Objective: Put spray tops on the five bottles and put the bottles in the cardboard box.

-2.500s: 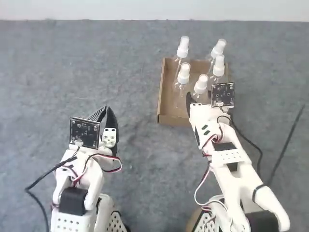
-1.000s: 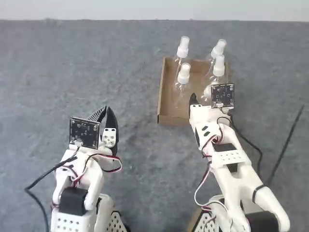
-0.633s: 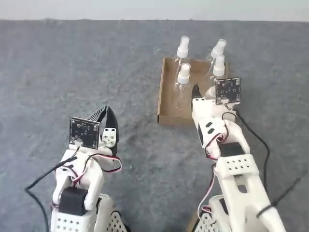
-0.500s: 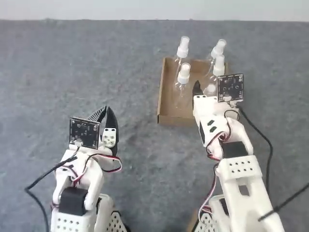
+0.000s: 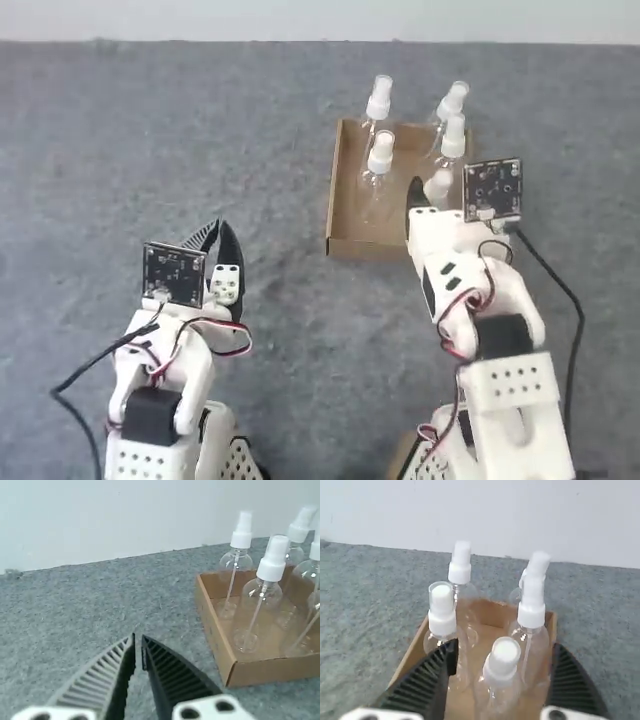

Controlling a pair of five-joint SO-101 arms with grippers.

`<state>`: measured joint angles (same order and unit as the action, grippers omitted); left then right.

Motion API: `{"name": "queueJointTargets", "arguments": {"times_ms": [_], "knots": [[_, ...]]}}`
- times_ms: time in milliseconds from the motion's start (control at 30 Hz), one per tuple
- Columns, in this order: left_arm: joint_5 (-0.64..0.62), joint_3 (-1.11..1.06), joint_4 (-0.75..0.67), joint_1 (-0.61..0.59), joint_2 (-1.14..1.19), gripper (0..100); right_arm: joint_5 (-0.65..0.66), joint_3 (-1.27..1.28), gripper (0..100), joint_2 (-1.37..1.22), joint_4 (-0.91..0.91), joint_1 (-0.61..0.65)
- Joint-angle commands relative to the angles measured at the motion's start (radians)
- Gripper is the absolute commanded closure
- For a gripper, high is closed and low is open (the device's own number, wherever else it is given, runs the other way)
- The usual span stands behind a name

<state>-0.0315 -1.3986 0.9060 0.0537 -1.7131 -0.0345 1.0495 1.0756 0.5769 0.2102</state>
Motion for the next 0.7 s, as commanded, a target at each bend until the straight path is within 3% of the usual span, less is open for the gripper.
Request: {"name": "queueJointTargets", "arguments": {"times_ms": [0,133,367,533,667], "knots": [[-0.009,0.056,-0.026,-0.006,-0.014,99,0.015,-0.063,89.1,0.110,0.107,-0.010],[-0.009,0.067,-0.009,-0.040,-0.014,99,0.109,-0.018,99.7,0.226,0.205,-0.008],[-0.009,0.111,0.066,-0.173,-0.014,99,0.213,0.190,99.3,0.504,0.315,-0.008],[-0.009,0.082,0.160,-0.206,-0.107,99,0.279,0.353,99.3,0.727,0.409,-0.008],[-0.009,0.030,0.183,-0.209,-0.112,99,0.296,0.402,99.3,0.736,0.489,-0.008]]}}
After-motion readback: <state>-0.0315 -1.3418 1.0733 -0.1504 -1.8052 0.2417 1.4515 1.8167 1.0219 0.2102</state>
